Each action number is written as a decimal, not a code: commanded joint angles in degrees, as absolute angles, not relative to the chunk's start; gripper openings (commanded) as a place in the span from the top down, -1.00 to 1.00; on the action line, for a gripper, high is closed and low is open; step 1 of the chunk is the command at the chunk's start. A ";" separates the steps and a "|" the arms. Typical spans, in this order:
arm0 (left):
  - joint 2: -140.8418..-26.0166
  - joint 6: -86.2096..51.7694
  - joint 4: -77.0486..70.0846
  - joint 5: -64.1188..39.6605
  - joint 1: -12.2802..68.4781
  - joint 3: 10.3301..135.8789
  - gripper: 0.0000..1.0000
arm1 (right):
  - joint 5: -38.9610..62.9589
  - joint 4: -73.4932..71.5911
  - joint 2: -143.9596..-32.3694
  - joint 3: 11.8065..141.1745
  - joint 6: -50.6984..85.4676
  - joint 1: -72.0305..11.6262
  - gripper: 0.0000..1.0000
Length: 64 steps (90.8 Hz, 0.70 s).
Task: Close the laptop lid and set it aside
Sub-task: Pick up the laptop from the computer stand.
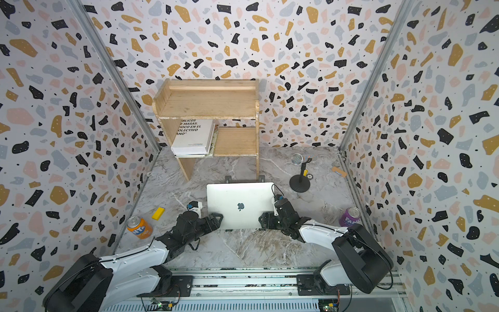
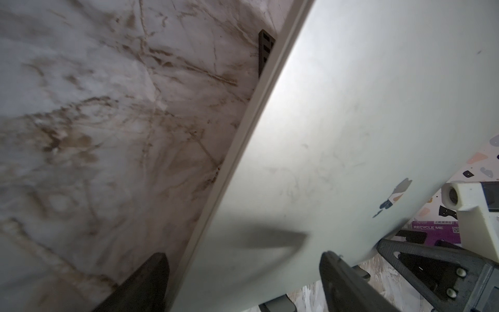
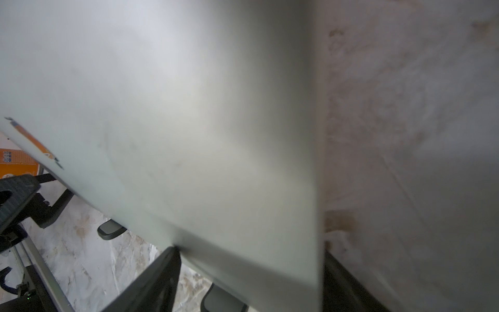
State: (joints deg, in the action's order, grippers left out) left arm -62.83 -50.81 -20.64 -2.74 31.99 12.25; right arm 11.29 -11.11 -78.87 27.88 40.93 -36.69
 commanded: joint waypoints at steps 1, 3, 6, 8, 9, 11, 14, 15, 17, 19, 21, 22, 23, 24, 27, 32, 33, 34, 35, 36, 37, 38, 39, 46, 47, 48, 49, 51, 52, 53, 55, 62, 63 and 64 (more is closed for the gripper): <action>-63.22 -50.69 -22.43 -5.25 32.73 14.13 -0.77 | 13.22 -12.49 -79.28 30.11 41.63 -36.74 -0.59; -63.35 -50.60 -22.61 -5.49 32.77 14.19 -0.77 | 13.32 -12.48 -79.32 30.20 41.61 -36.74 -0.58; -63.41 -50.43 -22.80 -5.74 32.90 14.28 -0.77 | 13.35 -12.44 -79.28 30.20 41.59 -36.74 -0.58; -63.45 -50.34 -22.86 -5.87 32.99 14.38 -0.77 | 13.42 -12.40 -79.28 30.18 41.62 -36.78 -0.58; -63.45 -50.35 -22.86 -5.97 33.02 14.44 -0.77 | 13.44 -12.40 -79.28 30.16 41.60 -36.80 -0.58; -63.50 -50.27 -22.87 -6.02 33.11 14.53 -0.77 | 13.44 -12.39 -79.23 30.22 41.58 -36.75 -0.58; -63.54 -50.09 -22.99 -6.19 33.21 14.73 -0.77 | 13.57 -12.39 -79.15 30.23 41.59 -36.74 -0.57; -63.59 -50.05 -23.01 -6.30 33.30 14.75 -0.77 | 13.60 -12.39 -79.13 30.28 41.67 -36.74 -0.57; -63.58 -49.95 -22.96 -6.52 33.37 14.83 -0.77 | 13.73 -12.39 -79.11 30.31 41.68 -36.74 -0.56; -63.68 -49.84 -23.12 -6.73 33.48 14.96 -0.77 | 13.82 -12.39 -79.04 30.41 41.73 -36.74 -0.56; -63.71 -49.79 -23.23 -6.91 33.55 15.06 -0.77 | 13.98 -12.39 -78.95 30.41 41.74 -36.74 -0.55; -63.72 -49.77 -23.26 -6.97 33.56 15.09 -0.77 | 14.07 -12.39 -78.94 30.41 41.75 -36.74 -0.55; -63.76 -49.76 -23.36 -7.05 33.66 15.15 -0.76 | 14.15 -12.39 -78.89 30.50 41.79 -36.74 -0.55; -63.74 -49.75 -23.46 -7.13 33.66 15.18 -0.76 | 14.20 -12.39 -78.86 30.54 41.86 -36.74 -0.55; -63.73 -49.69 -23.58 -7.41 33.78 15.25 -0.76 | 14.43 -12.39 -78.79 30.62 41.84 -36.82 -0.54; -63.64 -49.68 -23.93 -7.74 33.96 15.36 -0.76 | 14.79 -12.32 -78.52 30.84 41.98 -36.83 -0.53; -63.59 -49.67 -23.96 -7.78 34.07 15.37 -0.76 | 14.86 -12.27 -78.50 30.85 42.00 -36.83 -0.53; -63.52 -49.66 -23.98 -7.85 34.09 15.37 -0.76 | 14.90 -12.24 -78.45 30.89 41.96 -36.83 -0.53; -63.49 -49.66 -24.03 -7.88 34.14 15.42 -0.75 | 14.92 -12.19 -78.38 30.91 41.94 -36.83 -0.53; -63.47 -49.66 -24.06 -7.89 34.21 15.45 -0.75 | 14.98 -12.16 -78.35 30.93 41.98 -36.83 -0.53; -63.38 -49.61 -24.07 -7.90 34.24 15.46 -0.75 | 15.00 -12.14 -78.28 30.93 41.91 -36.83 -0.52; -63.37 -49.55 -24.08 -7.86 34.30 15.51 -0.75 | 15.02 -12.09 -78.25 30.98 41.87 -36.83 -0.53; -63.33 -49.52 -24.08 -7.84 34.33 15.53 -0.75 | 14.98 -11.98 -78.19 31.00 41.85 -36.83 -0.52; -63.20 -49.08 -22.63 -6.60 34.65 15.95 -0.75 | 14.42 -11.06 -77.89 31.15 41.62 -36.84 -0.52; -63.24 -48.98 -22.39 -6.33 34.68 16.02 -0.75 | 14.29 -10.89 -77.88 31.22 41.59 -36.88 -0.52; -63.26 -48.88 -22.01 -6.11 34.66 16.10 -0.75 | 14.17 -10.81 -77.83 31.25 41.54 -36.85 -0.53; -63.36 -48.83 -21.64 -5.87 34.64 16.18 -0.75 | 14.07 -10.72 -77.81 31.27 41.51 -36.88 -0.53; -63.41 -48.62 -21.19 -5.29 34.63 16.28 -0.75 | 13.89 -10.52 -77.79 31.22 41.38 -36.84 -0.53; -63.43 -48.52 -20.79 -4.75 34.63 16.32 -0.75 | 13.76 -10.45 -77.79 31.17 41.34 -36.83 -0.53; -63.49 -48.43 -20.19 -4.22 34.63 16.33 -0.75 | 13.69 -10.32 -77.78 31.18 41.33 -36.83 -0.53; -63.64 -48.36 -19.24 -3.27 34.65 16.52 -0.75 | 13.49 -10.10 -77.74 31.13 41.31 -36.83 -0.54; -64.38 -48.34 -15.73 0.12 34.63 16.95 -0.76 | 12.60 -9.33 -77.76 31.03 41.09 -36.83 -0.56; -64.53 -48.34 -15.34 0.63 34.63 16.95 -0.75 | 12.50 -9.19 -77.77 31.03 41.07 -36.83 -0.56; -64.70 -48.34 -15.05 1.11 34.63 16.96 -0.75 | 12.40 -9.12 -77.78 30.98 41.06 -36.83 -0.56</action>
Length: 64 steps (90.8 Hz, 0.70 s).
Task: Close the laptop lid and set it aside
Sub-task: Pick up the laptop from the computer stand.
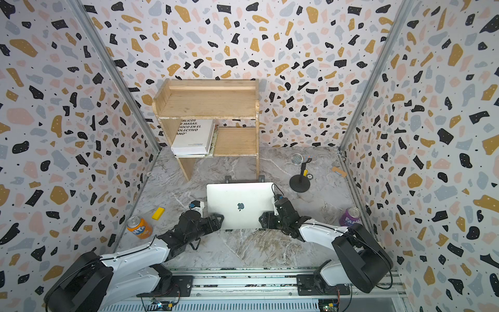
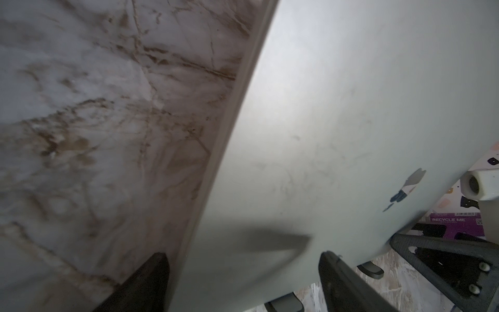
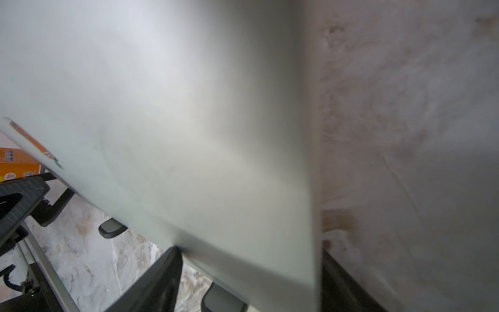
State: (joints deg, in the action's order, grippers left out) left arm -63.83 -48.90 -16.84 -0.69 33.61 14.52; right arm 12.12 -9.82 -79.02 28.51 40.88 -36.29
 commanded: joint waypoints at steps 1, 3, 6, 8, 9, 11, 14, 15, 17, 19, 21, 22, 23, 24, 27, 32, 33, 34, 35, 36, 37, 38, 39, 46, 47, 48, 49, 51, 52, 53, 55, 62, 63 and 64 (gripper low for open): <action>-64.82 -48.34 -14.78 1.52 34.63 16.96 -0.75 | 12.31 -9.13 -77.78 30.96 41.01 -36.83 -0.56; -65.07 -48.34 -14.22 2.25 34.63 16.98 -0.75 | 12.15 -9.03 -77.83 30.90 41.01 -36.83 -0.58; -65.50 -48.34 -13.26 3.42 34.63 16.97 -0.75 | 11.93 -8.96 -77.87 30.73 40.98 -36.83 -0.60; -65.77 -48.34 -12.89 4.33 34.67 16.92 -0.76 | 11.77 -8.90 -77.94 30.65 40.90 -36.83 -0.62; -65.84 -48.34 -12.82 4.76 34.65 16.85 -0.75 | 11.69 -8.84 -77.95 30.62 40.93 -36.83 -0.63; -66.14 -48.34 -12.87 5.47 34.63 16.69 -0.75 | 11.51 -8.87 -78.02 30.55 40.91 -36.83 -0.64; -66.55 -47.09 -13.10 6.40 34.63 16.43 -0.76 | 11.37 -8.86 -78.16 30.36 40.90 -36.87 -0.66; -66.63 -46.92 -13.10 6.67 34.63 16.35 -0.76 | 11.35 -8.91 -78.24 30.34 40.88 -36.85 -0.67; -66.86 -46.67 -13.16 7.38 34.63 16.24 -0.76 | 11.28 -8.95 -78.34 30.31 40.89 -36.83 -0.68; -67.12 -46.56 -13.16 7.93 34.67 16.14 -0.76 | 11.21 -9.03 -78.43 30.25 40.88 -36.87 -0.69; -67.32 -46.40 -13.40 8.62 34.64 15.99 -0.77 | 11.17 -9.11 -78.56 30.19 40.94 -36.84 -0.71; -67.36 -46.36 -13.55 8.88 34.63 15.90 -0.77 | 11.17 -9.13 -78.61 30.17 40.95 -36.83 -0.71; -67.48 -46.25 -13.72 9.19 34.63 15.82 -0.77 | 11.12 -9.13 -78.72 30.20 40.95 -36.83 -0.71; -67.53 -46.20 -13.94 9.47 34.63 15.73 -0.77 | 11.10 -9.18 -78.74 30.13 41.00 -36.83 -0.71; -67.70 -45.85 -14.78 10.26 34.63 15.47 -0.78 | 11.08 -9.24 -78.83 30.21 41.00 -36.83 -0.72; -67.93 -45.06 -16.68 10.66 34.63 15.17 -0.79 | 11.20 -9.33 -79.05 30.20 40.98 -36.87 -0.72; -68.02 -44.81 -17.09 10.65 34.63 15.10 -0.79 | 11.23 -9.32 -79.08 30.17 40.97 -36.85 -0.72; -68.07 -44.64 -17.42 10.60 34.63 15.07 -0.79 | 11.28 -9.41 -79.09 30.16 40.96 -36.84 -0.72; -68.14 -44.47 -17.94 10.48 34.63 15.00 -0.80 | 11.31 -9.41 -79.10 30.15 40.96 -36.88 -0.72; -68.13 -44.25 -18.42 10.43 34.67 14.97 -0.80 | 11.37 -9.45 -79.14 30.24 40.96 -36.85 -0.72; -68.21 -44.10 -18.79 10.22 34.69 14.96 -0.80 | 11.40 -9.51 -79.17 30.24 40.91 -36.84 -0.72; -68.29 -43.80 -19.41 10.12 34.66 14.91 -0.81 | 11.46 -9.59 -79.18 30.24 40.89 -36.79 -0.72; -68.38 -43.65 -19.81 9.98 34.65 14.88 -0.81 | 11.53 -9.63 -79.18 30.23 40.88 -36.85 -0.72; -69.33 -42.34 -23.07 8.54 34.63 14.86 -0.82 | 11.96 -9.89 -79.42 30.32 40.83 -36.83 -0.70; -69.52 -42.22 -23.44 8.22 34.63 14.85 -0.82 | 12.04 -10.00 -79.44 30.32 40.80 -36.83 -0.69; -69.69 -42.12 -23.85 7.94 34.63 14.85 -0.82 | 12.13 -10.05 -79.44 30.32 40.79 -36.83 -0.69; -69.87 -41.98 -24.41 7.70 34.63 14.85 -0.82 | 12.22 -10.12 -79.45 30.32 40.83 -36.83 -0.68; -70.25 -41.70 -25.26 6.87 34.63 14.85 -0.82 | 12.41 -10.24 -79.50 30.32 40.84 -36.83 -0.67; -70.46 -41.59 -25.73 6.47 34.63 14.81 -0.82 | 12.49 -10.31 -79.52 30.37 40.85 -36.83 -0.67; -70.65 -41.54 -26.13 6.09 34.63 14.79 -0.82 | 12.57 -10.38 -79.49 30.39 40.86 -36.83 -0.66; -70.99 -41.41 -27.19 5.26 34.58 14.73 -0.82 | 12.75 -10.46 -79.51 30.40 40.80 -36.83 -0.66; -72.05 -41.47 -29.60 3.09 34.63 14.70 -0.82 | 13.13 -10.67 -79.47 30.59 40.80 -36.83 -0.63; -72.19 -41.48 -29.87 2.86 34.63 14.69 -0.82 | 13.20 -10.70 -79.46 30.63 40.84 -36.83 -0.63; -72.26 -41.53 -30.10 2.53 34.63 14.68 -0.82 | 13.28 -10.75 -79.46 30.65 40.81 -36.83 -0.63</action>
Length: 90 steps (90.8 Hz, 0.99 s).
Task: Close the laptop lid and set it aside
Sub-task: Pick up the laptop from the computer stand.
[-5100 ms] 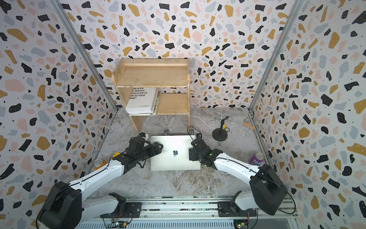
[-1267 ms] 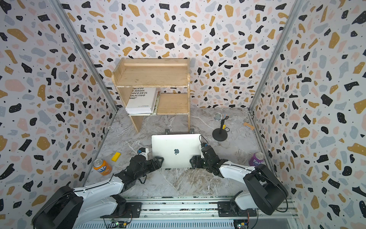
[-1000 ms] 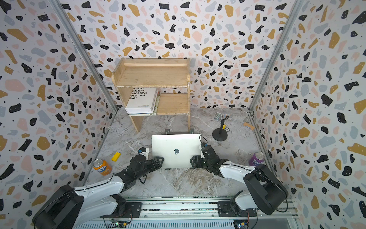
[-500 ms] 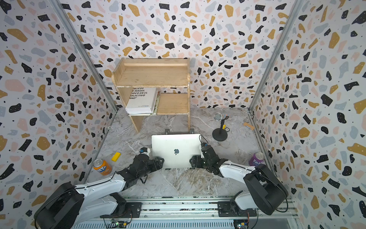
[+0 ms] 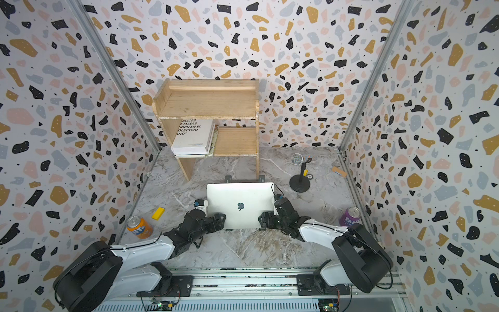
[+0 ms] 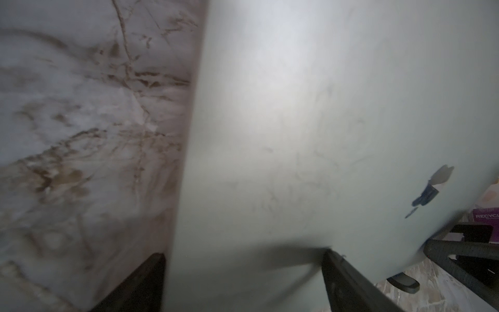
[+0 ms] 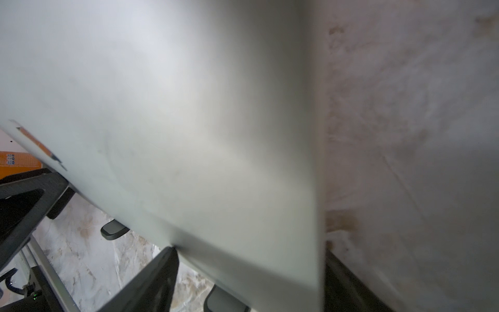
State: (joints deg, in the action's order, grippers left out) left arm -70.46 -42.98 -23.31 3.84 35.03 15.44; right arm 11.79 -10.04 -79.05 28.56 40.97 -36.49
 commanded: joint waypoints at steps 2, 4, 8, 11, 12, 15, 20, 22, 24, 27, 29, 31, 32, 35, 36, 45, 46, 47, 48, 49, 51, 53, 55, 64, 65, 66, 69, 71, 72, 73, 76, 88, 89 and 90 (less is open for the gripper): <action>-72.40 -41.69 -30.55 2.10 34.63 14.68 -0.82 | 13.45 -10.66 -79.45 30.78 40.79 -36.89 -0.62; -72.59 -41.80 -30.91 1.73 34.63 14.72 -0.82 | 13.62 -10.64 -79.52 30.88 40.78 -36.84 -0.62; -72.83 -41.91 -31.12 0.78 34.63 14.96 -0.82 | 14.08 -10.62 -79.55 31.17 40.69 -36.83 -0.60; -72.92 -42.02 -31.18 0.13 34.63 15.16 -0.82 | 14.38 -10.64 -79.54 31.27 40.68 -36.83 -0.58; -72.98 -42.02 -31.23 -0.15 34.67 15.23 -0.82 | 14.44 -10.64 -79.59 31.37 40.69 -36.83 -0.58; -72.92 -42.10 -31.13 -1.04 34.68 15.47 -0.81 | 14.82 -10.64 -79.62 31.57 40.68 -36.83 -0.56; -72.59 -42.26 -31.07 -2.17 34.63 15.66 -0.80 | 15.34 -10.51 -79.72 31.93 40.60 -36.83 -0.55; -72.37 -42.43 -30.99 -2.57 34.63 15.72 -0.80 | 15.55 -10.54 -79.72 32.09 40.60 -36.85 -0.54; -72.15 -42.55 -30.84 -2.79 34.63 15.79 -0.80 | 15.73 -10.59 -79.65 32.19 40.63 -36.83 -0.53; -71.64 -42.80 -30.62 -3.10 34.63 15.82 -0.80 | 15.95 -10.54 -79.65 32.31 40.63 -36.83 -0.53; -71.24 -42.87 -30.46 -3.28 34.63 15.86 -0.80 | 16.05 -10.59 -79.53 32.45 40.66 -36.85 -0.53; -70.94 -42.89 -30.23 -3.46 34.63 15.90 -0.80 | 16.14 -10.56 -79.41 32.48 40.73 -36.83 -0.53; -70.71 -42.98 -30.10 -3.49 34.63 15.90 -0.80 | 16.16 -10.60 -79.34 32.54 40.75 -36.83 -0.53; -69.95 -43.02 -29.68 -3.71 34.63 16.02 -0.79 | 16.25 -10.55 -79.14 32.68 40.82 -36.85 -0.53; -69.73 -43.00 -29.61 -3.74 34.63 16.05 -0.79 | 16.25 -10.51 -79.08 32.73 40.80 -36.84 -0.53; -67.48 -42.70 -27.33 -3.83 34.66 16.90 -0.79 | 16.42 -10.01 -78.55 33.44 40.76 -36.83 -0.53; -67.23 -42.75 -27.03 -3.85 34.69 17.06 -0.79 | 16.43 -9.88 -78.52 33.55 40.68 -36.83 -0.53; -66.97 -42.65 -26.74 -3.86 34.70 17.19 -0.79 | 16.43 -9.78 -78.46 33.69 40.64 -36.87 -0.53; -66.71 -42.59 -26.55 -3.86 34.75 17.38 -0.79 | 16.48 -9.72 -78.43 33.81 40.63 -36.89 -0.52; -66.49 -42.61 -26.28 -3.82 34.74 17.52 -0.79 | 16.50 -9.56 -78.41 33.91 40.62 -36.90 -0.52; -65.99 -42.56 -25.91 -3.72 34.77 17.81 -0.79 | 16.58 -9.40 -78.45 34.19 40.59 -36.91 -0.52; -65.65 -42.54 -25.53 -3.74 34.75 18.14 -0.79 | 16.67 -9.16 -78.34 34.50 40.53 -36.91 -0.53; -65.35 -42.54 -25.06 -3.73 34.77 18.47 -0.79 | 16.76 -9.04 -78.25 34.79 40.48 -36.98 -0.53; -64.35 -42.34 -23.65 -3.99 34.72 19.76 -0.79 | 16.80 -7.96 -78.04 35.87 40.14 -37.09 -0.53; -64.30 -42.31 -23.56 -4.02 34.76 19.99 -0.79 | 16.79 -7.85 -78.00 36.04 40.11 -37.13 -0.53; -64.23 -42.29 -23.42 -4.03 34.74 20.14 -0.79 | 16.79 -7.70 -77.98 36.13 40.05 -37.16 -0.53; -64.10 -42.20 -22.93 -4.23 34.73 20.59 -0.79 | 16.79 -7.46 -77.82 36.46 40.01 -37.22 -0.53; -64.04 -42.19 -22.56 -4.33 34.72 20.81 -0.80 | 16.74 -7.31 -77.75 36.60 39.95 -37.23 -0.52; -64.01 -42.19 -22.49 -4.36 34.72 20.91 -0.80 | 16.77 -7.22 -77.72 36.67 39.93 -37.25 -0.52; -63.95 -42.19 -22.45 -4.42 34.76 21.05 -0.80 | 16.82 -7.17 -77.66 36.75 39.96 -37.26 -0.53; -63.75 -42.18 -22.18 -4.49 34.72 21.27 -0.80 | 16.87 -7.00 -77.56 36.94 39.98 -37.26 -0.52; -62.15 -42.46 -20.77 -4.70 34.74 21.88 -0.80 | 16.96 -6.26 -76.40 37.14 39.98 -37.60 -0.50; -61.93 -42.50 -20.58 -4.72 34.73 21.93 -0.80 | 16.92 -6.12 -76.26 37.16 39.94 -37.61 -0.50; -61.59 -42.52 -20.44 -4.69 34.72 21.91 -0.80 | 16.90 -6.05 -76.14 37.12 39.92 -37.66 -0.50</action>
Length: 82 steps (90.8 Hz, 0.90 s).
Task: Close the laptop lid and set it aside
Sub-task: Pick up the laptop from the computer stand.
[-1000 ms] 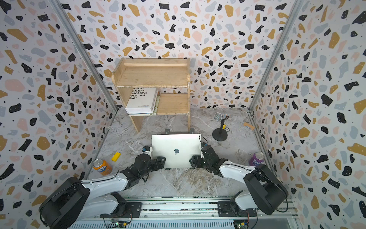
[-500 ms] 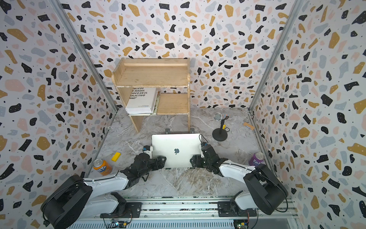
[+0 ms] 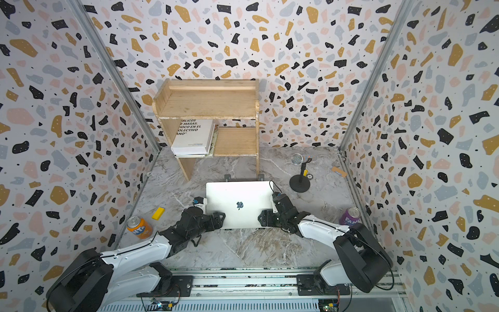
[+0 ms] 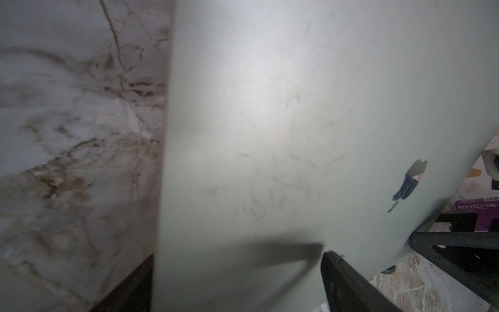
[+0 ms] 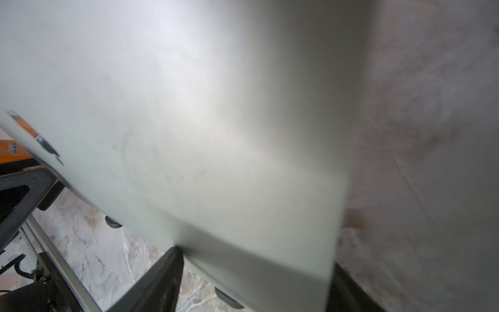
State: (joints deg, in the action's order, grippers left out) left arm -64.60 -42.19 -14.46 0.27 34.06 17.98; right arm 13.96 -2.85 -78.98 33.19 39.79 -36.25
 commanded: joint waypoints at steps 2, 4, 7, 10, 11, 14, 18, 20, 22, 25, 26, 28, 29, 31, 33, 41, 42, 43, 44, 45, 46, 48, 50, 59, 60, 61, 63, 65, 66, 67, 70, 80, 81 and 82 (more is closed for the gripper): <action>-61.15 -42.58 -20.10 -4.69 34.76 21.89 -0.80 | 16.88 -5.88 -75.90 37.16 39.97 -37.74 -0.49; -60.55 -42.72 -19.81 -4.67 34.75 21.89 -0.80 | 16.88 -5.71 -75.60 37.17 39.94 -37.78 -0.48; -59.75 -42.91 -19.49 -4.66 34.73 21.82 -0.79 | 16.81 -5.45 -75.18 37.10 39.93 -37.82 -0.47; -59.05 -43.01 -19.19 -4.66 34.72 21.68 -0.79 | 16.79 -5.28 -74.82 36.97 40.04 -37.94 -0.46; -58.79 -43.13 -19.09 -4.66 34.72 21.65 -0.79 | 16.79 -5.23 -74.72 36.94 40.06 -37.95 -0.45; -58.04 -43.29 -18.69 -4.70 34.76 21.56 -0.79 | 16.78 -5.26 -74.38 36.77 40.12 -38.04 -0.45; -57.07 -43.50 -18.13 -4.77 34.77 21.47 -0.78 | 16.66 -5.11 -73.88 36.56 40.26 -38.13 -0.44; -56.54 -43.57 -17.87 -4.84 34.80 21.41 -0.78 | 16.62 -5.10 -73.64 36.52 40.32 -38.25 -0.43; -56.04 -43.63 -17.63 -4.90 34.74 21.33 -0.77 | 16.61 -5.03 -73.47 36.38 40.40 -38.35 -0.42; -55.37 -43.70 -17.10 -4.96 34.72 21.23 -0.76 | 16.53 -5.02 -73.18 36.24 40.49 -38.44 -0.41; -55.15 -43.73 -16.94 -4.99 34.72 21.21 -0.76 | 16.53 -5.06 -73.06 36.18 40.55 -38.47 -0.40; -54.81 -43.83 -16.63 -5.07 34.76 21.14 -0.76 | 16.46 -4.96 -72.93 36.14 40.53 -38.56 -0.40; -54.56 -43.84 -16.53 -5.13 34.74 21.12 -0.75 | 16.45 -4.94 -72.81 36.09 40.52 -38.61 -0.39; -54.20 -43.83 -16.17 -5.24 34.77 21.03 -0.75 | 16.44 -4.82 -72.58 36.09 40.65 -38.66 -0.39; -53.80 -43.85 -15.93 -5.26 34.80 21.01 -0.74 | 16.44 -4.70 -72.42 36.12 40.62 -38.78 -0.37; -52.24 -44.03 -14.88 -5.27 34.76 20.80 -0.71 | 16.44 -4.11 -71.47 36.10 40.66 -39.05 -0.31; -52.05 -44.12 -14.78 -5.27 34.78 20.77 -0.70 | 16.44 -4.03 -71.38 36.11 40.68 -39.08 -0.31; -51.86 -44.21 -14.73 -5.27 34.75 20.76 -0.70 | 16.44 -3.91 -71.20 36.12 40.69 -39.10 -0.30; -51.64 -44.30 -14.62 -5.32 34.73 20.71 -0.69 | 16.44 -3.84 -71.06 36.12 40.69 -39.15 -0.30; -51.48 -44.34 -14.51 -5.34 34.72 20.68 -0.69 | 16.44 -3.72 -70.91 36.12 40.74 -39.17 -0.29; -51.32 -44.36 -14.42 -5.35 34.72 20.67 -0.69 | 16.44 -3.66 -70.74 36.12 40.71 -39.23 -0.29; -51.02 -44.56 -14.28 -5.40 34.76 20.59 -0.68 | 16.44 -3.46 -70.46 36.12 40.76 -39.34 -0.28; -50.70 -44.67 -14.14 -5.44 34.77 20.46 -0.67 | 16.37 -3.35 -70.02 36.12 40.84 -39.43 -0.27; -48.80 -45.42 -13.46 -5.46 34.74 20.22 -0.63 | 16.17 -2.42 -68.23 35.97 41.16 -39.72 -0.23; -48.61 -45.52 -13.37 -5.46 34.77 20.22 -0.62 | 16.17 -2.35 -68.09 35.96 41.15 -39.77 -0.23; -48.48 -45.57 -13.23 -5.50 34.75 20.22 -0.62 | 16.17 -2.23 -67.79 35.91 41.23 -39.79 -0.22; -48.15 -45.71 -13.04 -5.46 34.79 20.22 -0.61 | 16.11 -1.99 -67.29 35.83 41.27 -39.85 -0.21; -47.77 -45.84 -12.80 -5.45 34.76 20.26 -0.60 | 16.09 -1.84 -66.92 35.83 41.34 -39.89 -0.20; -47.57 -45.95 -12.73 -5.54 34.78 20.28 -0.59 | 16.09 -1.75 -66.64 35.80 41.37 -39.90 -0.20; -47.43 -46.00 -12.60 -5.58 34.75 20.29 -0.59 | 16.09 -1.67 -66.41 35.79 41.43 -39.90 -0.19; -46.84 -46.11 -12.24 -5.59 34.79 20.30 -0.58 | 16.13 -1.39 -65.73 35.73 41.62 -39.98 -0.17; -45.40 -46.53 -11.23 -5.56 34.78 20.61 -0.53 | 16.30 -0.76 -63.89 35.68 42.24 -40.12 -0.08; -45.24 -46.56 -11.15 -5.55 34.79 20.63 -0.53 | 16.32 -0.69 -63.72 35.68 42.30 -40.14 -0.07; -45.08 -46.61 -11.03 -5.54 34.80 20.64 -0.53 | 16.34 -0.65 -63.54 35.68 42.33 -40.15 -0.06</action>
State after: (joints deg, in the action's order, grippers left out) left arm -47.37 -44.64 -3.03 0.71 33.78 18.09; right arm 12.99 4.80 -66.37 33.19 40.93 -38.28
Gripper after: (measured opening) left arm 0.773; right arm 0.550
